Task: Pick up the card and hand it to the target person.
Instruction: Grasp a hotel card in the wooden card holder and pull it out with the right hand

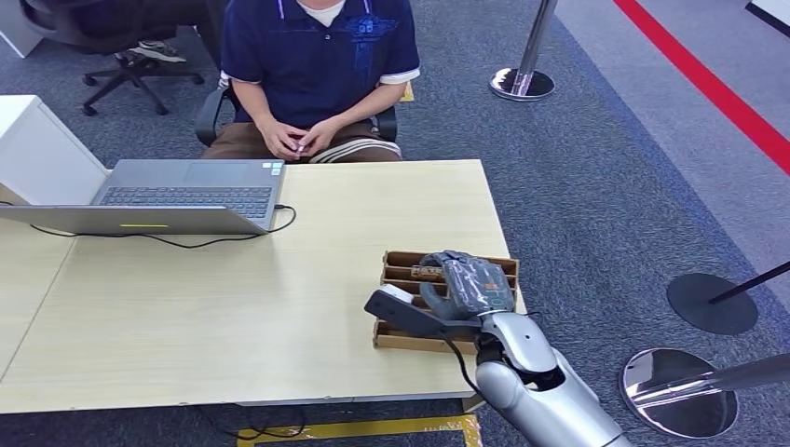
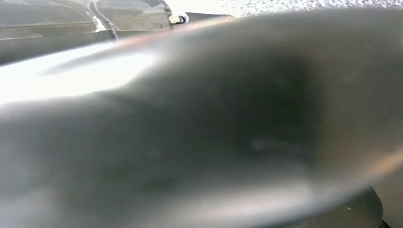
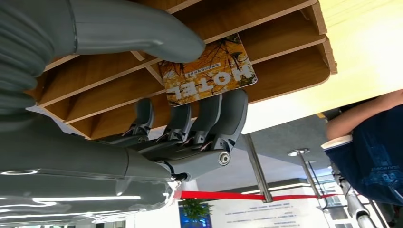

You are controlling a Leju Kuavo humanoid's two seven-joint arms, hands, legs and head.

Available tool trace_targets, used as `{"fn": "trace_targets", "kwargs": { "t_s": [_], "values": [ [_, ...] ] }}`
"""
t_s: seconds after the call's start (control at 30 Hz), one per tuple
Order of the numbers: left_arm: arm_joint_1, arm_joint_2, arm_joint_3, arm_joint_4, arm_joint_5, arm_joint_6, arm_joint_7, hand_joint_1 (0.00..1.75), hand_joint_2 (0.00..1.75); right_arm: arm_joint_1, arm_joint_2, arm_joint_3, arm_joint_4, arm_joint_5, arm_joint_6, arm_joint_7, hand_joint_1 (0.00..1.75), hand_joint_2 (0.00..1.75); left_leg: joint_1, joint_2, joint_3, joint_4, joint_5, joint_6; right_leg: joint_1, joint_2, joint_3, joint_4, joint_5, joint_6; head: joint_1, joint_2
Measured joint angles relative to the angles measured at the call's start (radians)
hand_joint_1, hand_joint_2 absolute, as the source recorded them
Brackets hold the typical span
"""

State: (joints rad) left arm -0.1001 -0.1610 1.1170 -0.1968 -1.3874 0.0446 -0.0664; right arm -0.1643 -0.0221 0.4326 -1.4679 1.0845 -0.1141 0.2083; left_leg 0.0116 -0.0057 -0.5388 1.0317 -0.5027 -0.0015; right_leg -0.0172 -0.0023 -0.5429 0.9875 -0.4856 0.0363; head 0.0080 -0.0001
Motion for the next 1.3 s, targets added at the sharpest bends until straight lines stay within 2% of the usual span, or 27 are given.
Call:
{"fn": "trace_targets", "kwargs": {
  "t_s": [0.17,0.33,0.53,0.87,1.13,1.3],
  "values": [
    [0.000,0.000,0.000,0.000,0.000,0.000,0.001,0.00,0.00,0.000,0.000,0.000,0.000,0.000,0.002,0.000,0.97,1.75,0.000,0.000,0.000,0.000,0.000,0.000,0.000,0.000,0.000,0.000,0.000,0.000,0.000,0.000],
    [0.000,0.000,0.000,0.000,0.000,0.000,0.001,0.00,0.00,0.001,0.000,0.000,0.002,-0.002,0.008,0.001,1.27,1.75,0.000,0.000,0.000,0.000,0.000,0.000,0.000,0.000,0.000,0.000,0.000,0.000,0.000,0.000],
    [0.000,0.000,0.000,0.000,0.000,0.000,0.001,0.00,0.00,0.000,0.000,0.000,0.008,-0.004,0.011,0.001,1.18,1.75,0.000,0.000,0.000,0.000,0.000,0.000,0.000,0.000,0.000,0.000,0.000,0.000,0.000,0.000],
    [0.000,0.000,0.000,0.000,-0.002,0.000,-0.003,0.00,0.00,0.001,0.000,0.000,0.008,-0.006,0.011,0.002,1.40,1.75,0.000,0.000,0.000,0.000,0.000,0.000,0.000,0.000,0.000,0.000,0.000,0.000,0.000,0.000],
    [0.000,0.000,0.000,0.000,-0.002,0.000,-0.004,0.00,0.00,0.000,0.000,0.000,0.008,-0.007,0.010,0.001,1.73,1.75,0.000,0.000,0.000,0.000,0.000,0.000,0.000,0.000,0.000,0.000,0.000,0.000,0.000,0.000],
    [0.000,0.000,0.000,0.000,-0.002,-0.002,-0.010,0.00,0.00,0.000,0.001,0.000,0.008,-0.010,0.003,-0.009,1.75,1.75,0.000,0.000,0.000,0.000,0.000,0.000,0.000,0.000,0.000,0.000,0.000,0.000,0.000,0.000]
  ]
}}
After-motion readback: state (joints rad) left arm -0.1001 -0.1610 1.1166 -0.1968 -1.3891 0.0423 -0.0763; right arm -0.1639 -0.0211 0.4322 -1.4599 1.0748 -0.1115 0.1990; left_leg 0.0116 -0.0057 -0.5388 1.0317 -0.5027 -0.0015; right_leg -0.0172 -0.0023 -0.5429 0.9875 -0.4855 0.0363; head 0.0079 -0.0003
